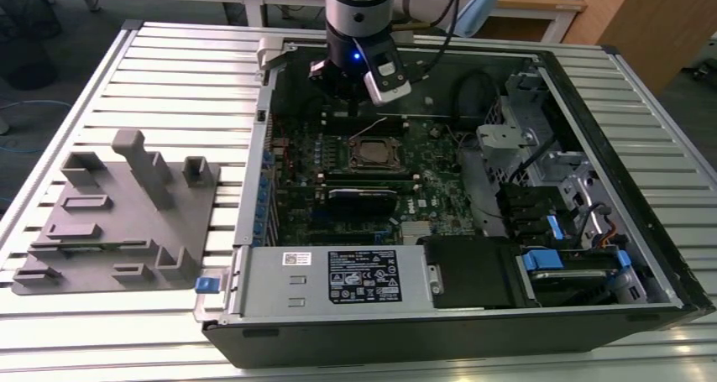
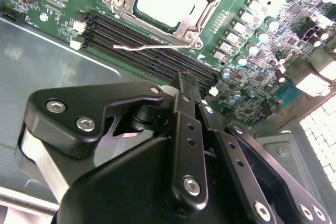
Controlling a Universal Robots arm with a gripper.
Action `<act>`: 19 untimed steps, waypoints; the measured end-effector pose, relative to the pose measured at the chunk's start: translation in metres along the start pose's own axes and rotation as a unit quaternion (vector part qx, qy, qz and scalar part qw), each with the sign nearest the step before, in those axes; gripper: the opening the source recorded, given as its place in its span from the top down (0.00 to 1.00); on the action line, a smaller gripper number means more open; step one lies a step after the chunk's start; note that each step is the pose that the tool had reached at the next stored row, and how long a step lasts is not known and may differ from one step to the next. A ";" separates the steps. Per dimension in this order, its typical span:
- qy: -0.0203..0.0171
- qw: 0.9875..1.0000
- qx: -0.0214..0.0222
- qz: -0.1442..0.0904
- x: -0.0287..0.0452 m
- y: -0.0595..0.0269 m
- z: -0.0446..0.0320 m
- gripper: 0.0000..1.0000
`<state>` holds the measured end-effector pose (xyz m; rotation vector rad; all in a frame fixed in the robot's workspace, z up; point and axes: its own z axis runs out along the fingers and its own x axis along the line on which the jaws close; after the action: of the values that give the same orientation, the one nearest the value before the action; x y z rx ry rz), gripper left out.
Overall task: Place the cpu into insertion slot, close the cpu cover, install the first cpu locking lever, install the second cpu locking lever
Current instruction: 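Install the first cpu locking lever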
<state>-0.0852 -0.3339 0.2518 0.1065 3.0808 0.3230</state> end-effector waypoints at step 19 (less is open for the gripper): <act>0.000 1.000 0.001 0.000 -0.0097 -0.0007 0.0068 0.90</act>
<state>-0.0753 -0.3339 0.2453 0.1070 3.0822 0.3191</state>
